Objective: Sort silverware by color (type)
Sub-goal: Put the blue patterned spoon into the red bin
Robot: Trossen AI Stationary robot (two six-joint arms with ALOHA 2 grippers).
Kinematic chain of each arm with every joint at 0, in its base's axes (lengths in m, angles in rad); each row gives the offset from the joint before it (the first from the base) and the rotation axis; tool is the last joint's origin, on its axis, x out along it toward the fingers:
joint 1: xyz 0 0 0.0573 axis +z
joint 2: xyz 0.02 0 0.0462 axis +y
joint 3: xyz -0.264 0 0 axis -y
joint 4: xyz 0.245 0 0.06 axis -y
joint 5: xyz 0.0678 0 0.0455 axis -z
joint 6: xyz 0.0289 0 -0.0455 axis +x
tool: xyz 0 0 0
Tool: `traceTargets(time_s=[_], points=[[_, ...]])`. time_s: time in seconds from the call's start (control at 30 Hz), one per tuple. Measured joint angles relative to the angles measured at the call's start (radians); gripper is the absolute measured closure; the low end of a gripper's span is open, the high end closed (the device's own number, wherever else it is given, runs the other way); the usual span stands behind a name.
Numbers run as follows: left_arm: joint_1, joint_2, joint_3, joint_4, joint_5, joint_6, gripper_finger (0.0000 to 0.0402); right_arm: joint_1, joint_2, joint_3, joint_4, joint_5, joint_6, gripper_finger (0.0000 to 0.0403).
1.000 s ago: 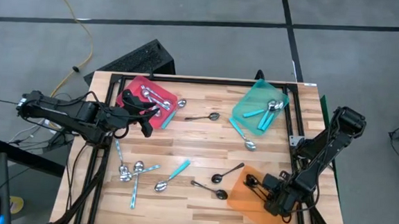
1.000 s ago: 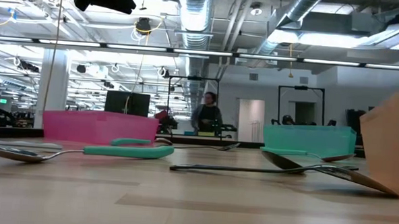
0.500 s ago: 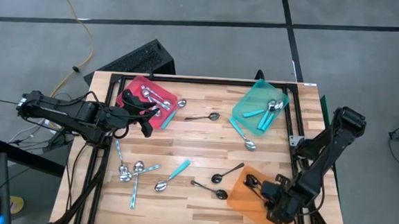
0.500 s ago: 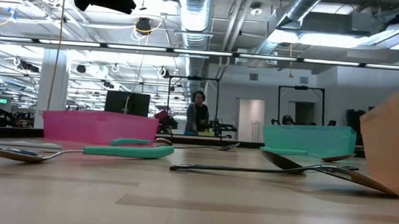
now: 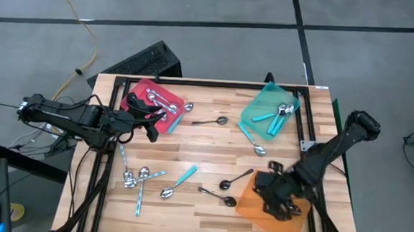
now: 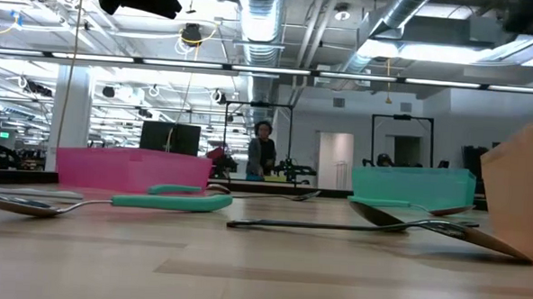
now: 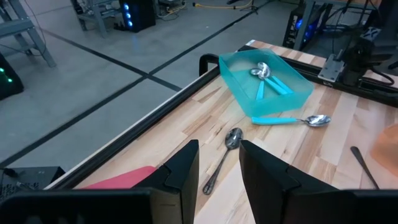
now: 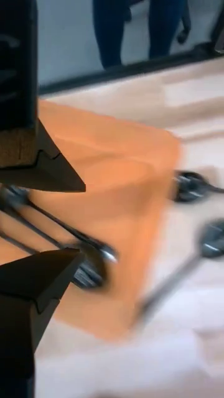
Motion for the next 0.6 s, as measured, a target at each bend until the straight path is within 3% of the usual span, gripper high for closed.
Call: traceTargets(time_s=[0.37,0.53,0.6], points=[[0.0,0.0,0.0,-0.004,0.011,-0.019,0.0301,-0.321,0.0,0.001,0.126,0.025,-0.368,0.0223],[0.0,0.0,0.0,-0.054,0.082,-0.023,0.0301,-0.412,0.01,0.001,0.25,0.026,-0.473,0.0223],[0.0,0.0,0.0,-0.107,0.154,-0.032,0.0301,-0.437,0.02,0.001,0.278,0.026,-0.481,0.0223]])
